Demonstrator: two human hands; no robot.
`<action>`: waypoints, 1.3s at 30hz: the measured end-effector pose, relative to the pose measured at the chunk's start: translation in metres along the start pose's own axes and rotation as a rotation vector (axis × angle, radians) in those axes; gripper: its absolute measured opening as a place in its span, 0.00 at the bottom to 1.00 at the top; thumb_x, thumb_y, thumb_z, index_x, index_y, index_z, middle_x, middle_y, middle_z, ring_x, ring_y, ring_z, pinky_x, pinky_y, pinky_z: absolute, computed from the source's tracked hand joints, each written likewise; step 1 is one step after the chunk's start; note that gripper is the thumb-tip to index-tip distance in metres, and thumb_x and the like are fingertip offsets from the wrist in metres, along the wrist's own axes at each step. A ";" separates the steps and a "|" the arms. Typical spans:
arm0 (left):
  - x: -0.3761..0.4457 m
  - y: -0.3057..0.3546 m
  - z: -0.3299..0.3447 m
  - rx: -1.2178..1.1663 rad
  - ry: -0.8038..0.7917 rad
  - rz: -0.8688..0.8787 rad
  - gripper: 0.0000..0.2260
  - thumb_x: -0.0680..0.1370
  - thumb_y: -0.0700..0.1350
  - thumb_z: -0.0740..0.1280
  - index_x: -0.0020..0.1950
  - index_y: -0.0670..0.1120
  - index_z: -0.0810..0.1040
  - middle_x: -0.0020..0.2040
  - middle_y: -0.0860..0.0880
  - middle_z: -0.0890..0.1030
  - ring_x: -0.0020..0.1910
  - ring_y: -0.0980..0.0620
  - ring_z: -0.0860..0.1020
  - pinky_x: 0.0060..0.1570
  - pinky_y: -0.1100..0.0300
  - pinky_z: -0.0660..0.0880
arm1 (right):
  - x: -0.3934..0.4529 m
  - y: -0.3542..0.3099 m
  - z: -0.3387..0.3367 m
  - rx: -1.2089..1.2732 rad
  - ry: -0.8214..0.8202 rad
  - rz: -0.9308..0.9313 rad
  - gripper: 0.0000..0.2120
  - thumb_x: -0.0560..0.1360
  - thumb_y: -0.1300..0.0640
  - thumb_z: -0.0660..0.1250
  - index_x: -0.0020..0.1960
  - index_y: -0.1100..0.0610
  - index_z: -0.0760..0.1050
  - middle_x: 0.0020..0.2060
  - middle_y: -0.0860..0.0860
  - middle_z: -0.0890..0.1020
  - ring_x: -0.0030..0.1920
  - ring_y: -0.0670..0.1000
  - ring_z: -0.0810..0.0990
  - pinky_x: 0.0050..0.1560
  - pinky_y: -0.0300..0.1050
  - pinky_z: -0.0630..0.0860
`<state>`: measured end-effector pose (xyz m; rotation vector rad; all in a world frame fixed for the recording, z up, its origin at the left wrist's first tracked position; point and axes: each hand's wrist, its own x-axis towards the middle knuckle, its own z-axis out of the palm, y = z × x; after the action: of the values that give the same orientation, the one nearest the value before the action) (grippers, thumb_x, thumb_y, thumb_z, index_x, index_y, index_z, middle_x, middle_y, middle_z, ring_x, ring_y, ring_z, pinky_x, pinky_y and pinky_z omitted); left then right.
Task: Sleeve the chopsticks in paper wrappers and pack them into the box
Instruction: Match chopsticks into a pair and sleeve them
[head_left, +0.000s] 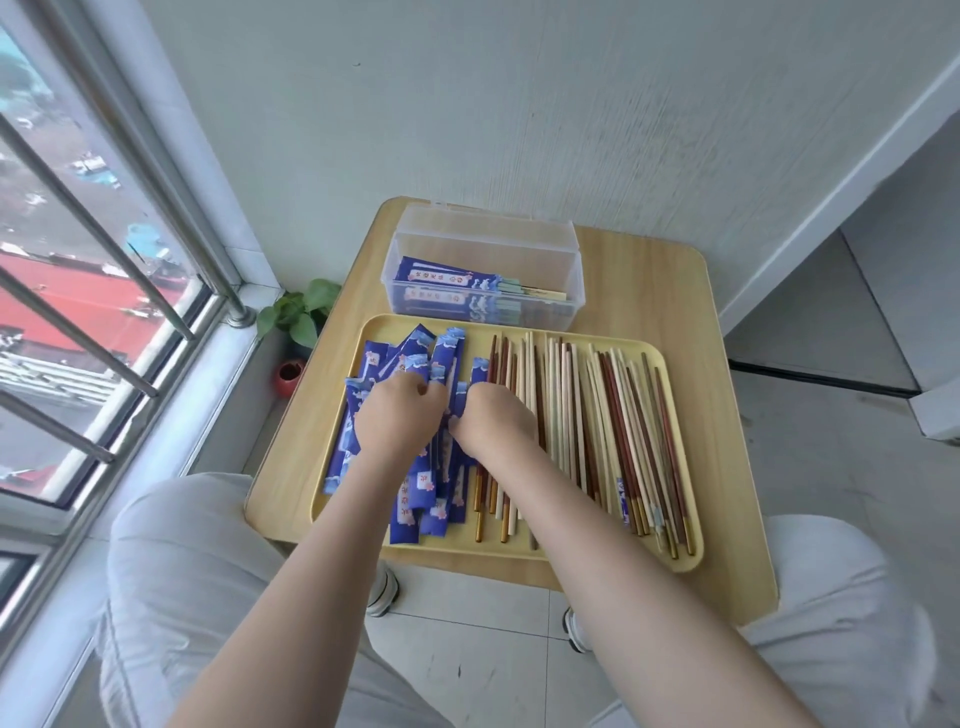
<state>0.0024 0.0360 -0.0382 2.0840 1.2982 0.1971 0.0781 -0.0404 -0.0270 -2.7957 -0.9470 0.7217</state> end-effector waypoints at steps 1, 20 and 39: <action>-0.002 -0.002 0.000 -0.019 0.003 0.004 0.15 0.78 0.45 0.62 0.33 0.46 0.62 0.30 0.49 0.65 0.29 0.50 0.62 0.29 0.60 0.55 | -0.001 0.000 0.002 0.017 0.009 0.014 0.09 0.80 0.54 0.66 0.59 0.57 0.76 0.51 0.52 0.80 0.46 0.55 0.78 0.38 0.45 0.69; -0.009 -0.009 -0.001 -0.090 -0.038 0.000 0.15 0.79 0.44 0.62 0.33 0.45 0.66 0.27 0.51 0.67 0.26 0.53 0.65 0.28 0.61 0.58 | -0.021 0.025 -0.010 0.803 0.002 0.213 0.08 0.75 0.58 0.67 0.41 0.62 0.80 0.29 0.52 0.81 0.18 0.45 0.72 0.24 0.38 0.70; -0.032 0.024 0.007 -0.930 -0.345 -0.134 0.12 0.84 0.45 0.62 0.56 0.39 0.81 0.40 0.44 0.83 0.39 0.49 0.82 0.40 0.59 0.82 | -0.041 0.062 -0.021 0.874 0.145 -0.145 0.08 0.78 0.52 0.68 0.45 0.55 0.80 0.28 0.46 0.79 0.28 0.41 0.75 0.32 0.37 0.72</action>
<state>0.0075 -0.0013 -0.0218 1.1696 0.8763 0.2959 0.0935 -0.1138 -0.0073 -1.9596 -0.5896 0.6781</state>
